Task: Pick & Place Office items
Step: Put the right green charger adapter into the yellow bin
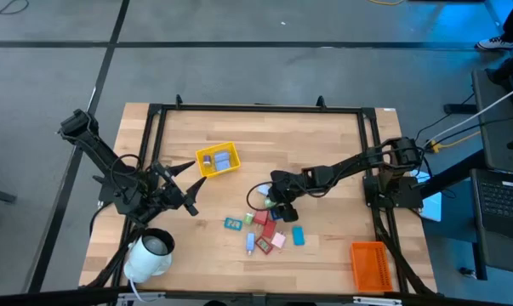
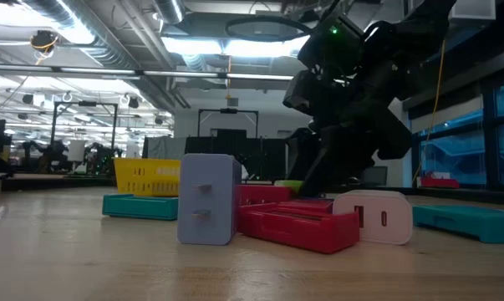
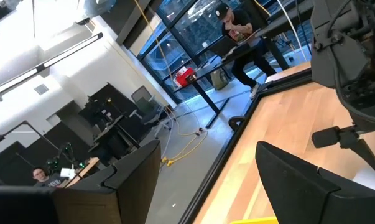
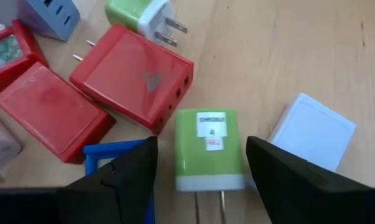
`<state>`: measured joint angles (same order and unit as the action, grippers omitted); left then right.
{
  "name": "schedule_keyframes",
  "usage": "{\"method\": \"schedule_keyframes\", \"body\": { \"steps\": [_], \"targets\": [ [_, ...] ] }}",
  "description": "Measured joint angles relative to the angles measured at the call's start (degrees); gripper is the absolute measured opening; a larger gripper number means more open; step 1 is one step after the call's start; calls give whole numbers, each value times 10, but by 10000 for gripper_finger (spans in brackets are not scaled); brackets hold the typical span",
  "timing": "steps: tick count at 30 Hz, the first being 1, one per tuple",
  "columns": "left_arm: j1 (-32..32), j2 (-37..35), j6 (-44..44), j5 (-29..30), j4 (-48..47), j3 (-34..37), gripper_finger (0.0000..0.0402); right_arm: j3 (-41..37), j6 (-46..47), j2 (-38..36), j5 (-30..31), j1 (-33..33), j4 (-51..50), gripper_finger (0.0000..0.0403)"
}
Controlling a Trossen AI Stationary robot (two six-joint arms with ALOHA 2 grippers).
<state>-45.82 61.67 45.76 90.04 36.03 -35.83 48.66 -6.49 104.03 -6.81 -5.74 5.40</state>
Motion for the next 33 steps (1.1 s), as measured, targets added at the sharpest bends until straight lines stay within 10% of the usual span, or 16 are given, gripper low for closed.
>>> {"method": "schedule_keyframes", "body": {
  "steps": [12,33],
  "targets": [
    [0,0,0,0,0,0,261,0,13,0,14,0,5,144],
    [0,0,0,0,0,0,261,205,-111,4,51,106,18,154]
  ]
}}
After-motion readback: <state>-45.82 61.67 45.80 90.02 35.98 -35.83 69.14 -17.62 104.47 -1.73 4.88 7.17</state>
